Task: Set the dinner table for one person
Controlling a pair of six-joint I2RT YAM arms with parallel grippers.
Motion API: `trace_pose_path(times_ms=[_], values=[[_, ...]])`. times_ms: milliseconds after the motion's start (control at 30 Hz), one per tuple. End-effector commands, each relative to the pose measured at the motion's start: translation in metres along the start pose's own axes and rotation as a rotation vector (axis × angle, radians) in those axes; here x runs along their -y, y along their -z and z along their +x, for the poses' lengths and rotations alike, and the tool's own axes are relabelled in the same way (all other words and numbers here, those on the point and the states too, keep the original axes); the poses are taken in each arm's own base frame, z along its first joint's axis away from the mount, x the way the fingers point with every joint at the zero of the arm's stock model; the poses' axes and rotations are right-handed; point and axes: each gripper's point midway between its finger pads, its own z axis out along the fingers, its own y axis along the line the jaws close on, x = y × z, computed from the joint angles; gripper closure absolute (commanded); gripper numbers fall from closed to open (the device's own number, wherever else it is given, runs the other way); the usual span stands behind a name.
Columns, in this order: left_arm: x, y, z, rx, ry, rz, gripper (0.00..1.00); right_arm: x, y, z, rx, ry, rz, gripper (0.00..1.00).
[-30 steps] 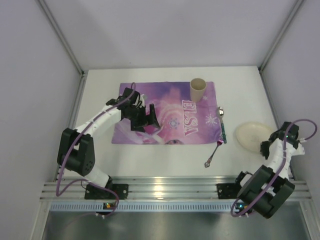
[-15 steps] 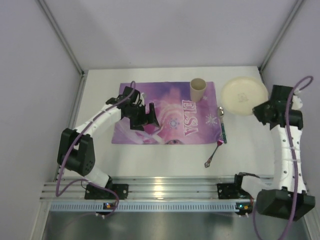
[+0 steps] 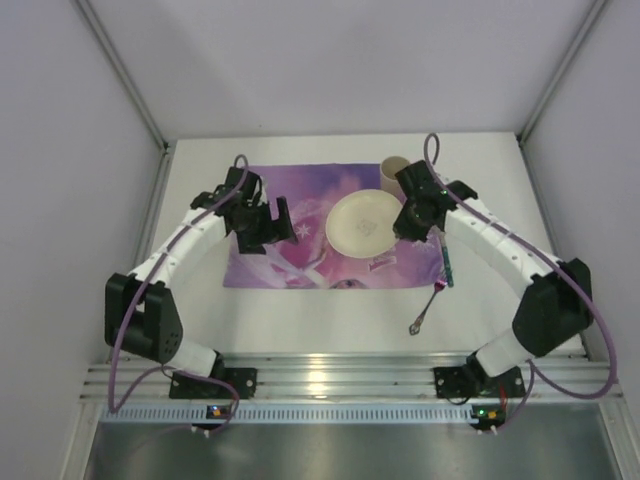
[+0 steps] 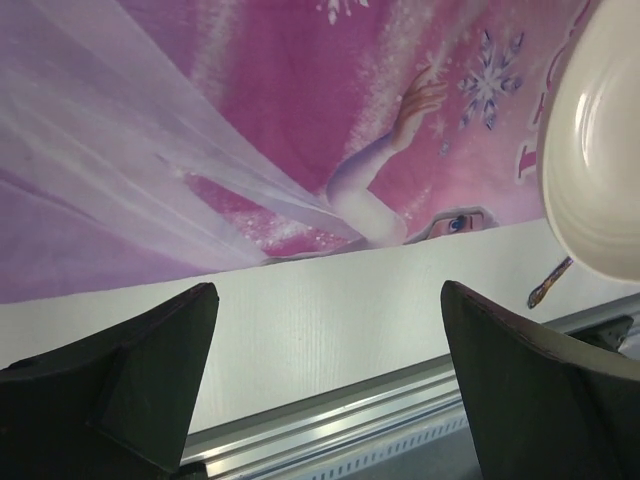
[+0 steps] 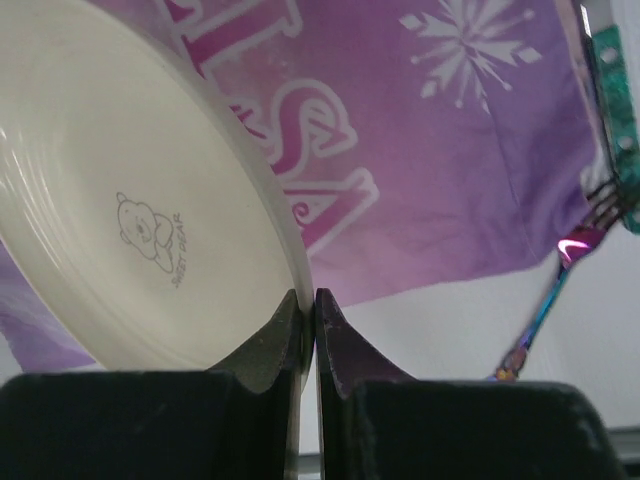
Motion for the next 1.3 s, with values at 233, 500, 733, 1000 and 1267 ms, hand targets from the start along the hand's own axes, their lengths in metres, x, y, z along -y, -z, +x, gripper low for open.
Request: trace_pose_path(times_ms=[233,500,733,1000,1267], values=[[-0.03,0.044,-0.004,0.118,0.102,-0.07,0.01,-0.113,-0.06,-0.032,-0.026,0.066,-0.202,1.0],[-0.033,0.059,0.002,0.156,0.122,-0.085,0.01,-0.107,-0.111,0.01,-0.159,0.113,-0.174,1.0],[-0.033,0.063,0.002,0.166,0.134,-0.089,0.01,-0.091,-0.136,0.039,-0.241,0.171,-0.138,1.0],[-0.029,0.059,0.001,0.154,0.146,-0.072,0.01,-0.093,-0.098,0.02,-0.167,0.197,-0.171,0.48],[-0.027,0.048,0.0,0.14,0.144,-0.051,0.01,-0.094,0.007,-0.026,0.04,0.236,-0.248,0.3]])
